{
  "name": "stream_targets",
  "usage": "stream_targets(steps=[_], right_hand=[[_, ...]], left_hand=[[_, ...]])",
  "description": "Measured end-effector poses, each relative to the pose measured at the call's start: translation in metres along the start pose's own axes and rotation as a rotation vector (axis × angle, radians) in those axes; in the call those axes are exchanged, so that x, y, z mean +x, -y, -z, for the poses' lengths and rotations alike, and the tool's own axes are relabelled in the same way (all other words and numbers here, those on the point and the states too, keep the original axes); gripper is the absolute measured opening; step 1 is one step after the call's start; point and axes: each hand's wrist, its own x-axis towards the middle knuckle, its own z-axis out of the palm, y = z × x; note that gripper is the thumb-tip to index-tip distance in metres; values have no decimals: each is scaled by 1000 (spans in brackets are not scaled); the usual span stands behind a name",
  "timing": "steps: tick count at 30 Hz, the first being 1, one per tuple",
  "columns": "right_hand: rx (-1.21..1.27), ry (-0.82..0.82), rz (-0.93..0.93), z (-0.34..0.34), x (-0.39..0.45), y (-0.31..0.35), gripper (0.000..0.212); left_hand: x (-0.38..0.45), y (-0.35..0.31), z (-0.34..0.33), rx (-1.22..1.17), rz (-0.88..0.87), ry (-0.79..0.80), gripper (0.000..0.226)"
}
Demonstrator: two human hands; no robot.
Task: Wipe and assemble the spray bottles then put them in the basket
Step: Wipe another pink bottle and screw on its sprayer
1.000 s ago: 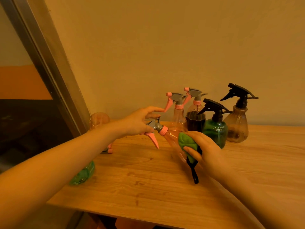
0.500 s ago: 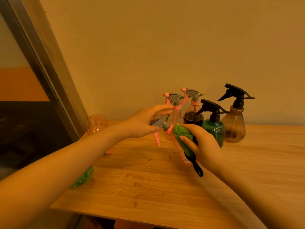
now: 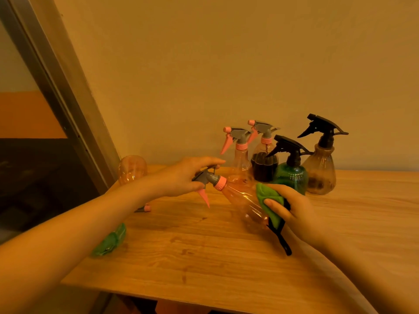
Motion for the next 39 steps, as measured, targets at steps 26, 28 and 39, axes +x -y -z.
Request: stream_targets(steps=[26,28,39], right_hand=[[36,-7,30,-8,-1,8,29],[13,0,56,-9,3,12,30],[-138,116,142,-19,12,23,52]], left_hand=[[-4,5,-6,213,-72,-191,55],[-3,0,-7,237,-125,-206,51],[-4,-3,-4,260,-146,-155,50]])
